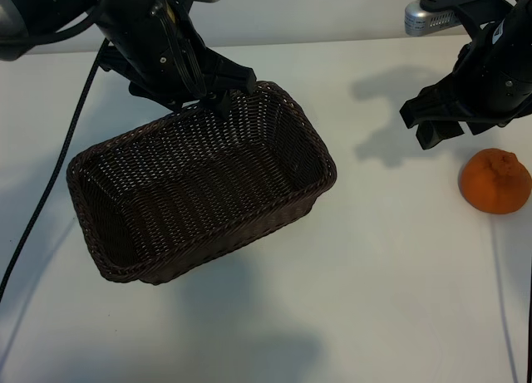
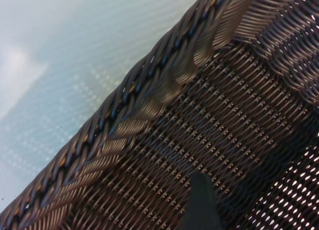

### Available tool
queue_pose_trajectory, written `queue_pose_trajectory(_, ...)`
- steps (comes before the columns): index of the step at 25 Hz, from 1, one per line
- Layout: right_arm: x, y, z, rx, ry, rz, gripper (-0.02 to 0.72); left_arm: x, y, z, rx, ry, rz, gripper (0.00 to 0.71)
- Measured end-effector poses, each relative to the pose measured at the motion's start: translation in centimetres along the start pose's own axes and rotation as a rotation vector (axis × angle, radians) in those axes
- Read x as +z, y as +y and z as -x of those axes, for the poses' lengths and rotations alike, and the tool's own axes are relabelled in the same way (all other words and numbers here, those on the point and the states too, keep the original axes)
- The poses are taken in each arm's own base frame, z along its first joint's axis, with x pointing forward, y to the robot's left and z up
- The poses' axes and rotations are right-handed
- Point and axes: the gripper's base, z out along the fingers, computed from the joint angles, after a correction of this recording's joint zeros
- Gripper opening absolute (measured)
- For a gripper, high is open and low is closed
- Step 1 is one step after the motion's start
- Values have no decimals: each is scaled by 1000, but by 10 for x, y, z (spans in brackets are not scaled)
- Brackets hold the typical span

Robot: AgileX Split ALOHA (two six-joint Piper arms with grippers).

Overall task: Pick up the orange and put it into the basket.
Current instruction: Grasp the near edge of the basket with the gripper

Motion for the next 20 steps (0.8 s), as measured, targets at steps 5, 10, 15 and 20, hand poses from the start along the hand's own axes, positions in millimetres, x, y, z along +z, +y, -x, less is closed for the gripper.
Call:
queue_pose_trajectory(5, 0, 0, 0, 0, -2, 0, 583, 0, 0, 1, 3, -10, -2, 575)
queue_pose_trajectory(10, 0, 0, 0, 0, -2, 0, 583, 0, 0, 0, 29, 2, 1, 575)
queue_pose_trajectory(15, 0, 0, 0, 0, -2, 0, 583, -9, 8, -5, -5, 7, 56, 575)
queue_pose_trajectory(20, 0, 0, 0, 0, -2, 0, 583, -41, 19, -32, -46, -33, 130, 575)
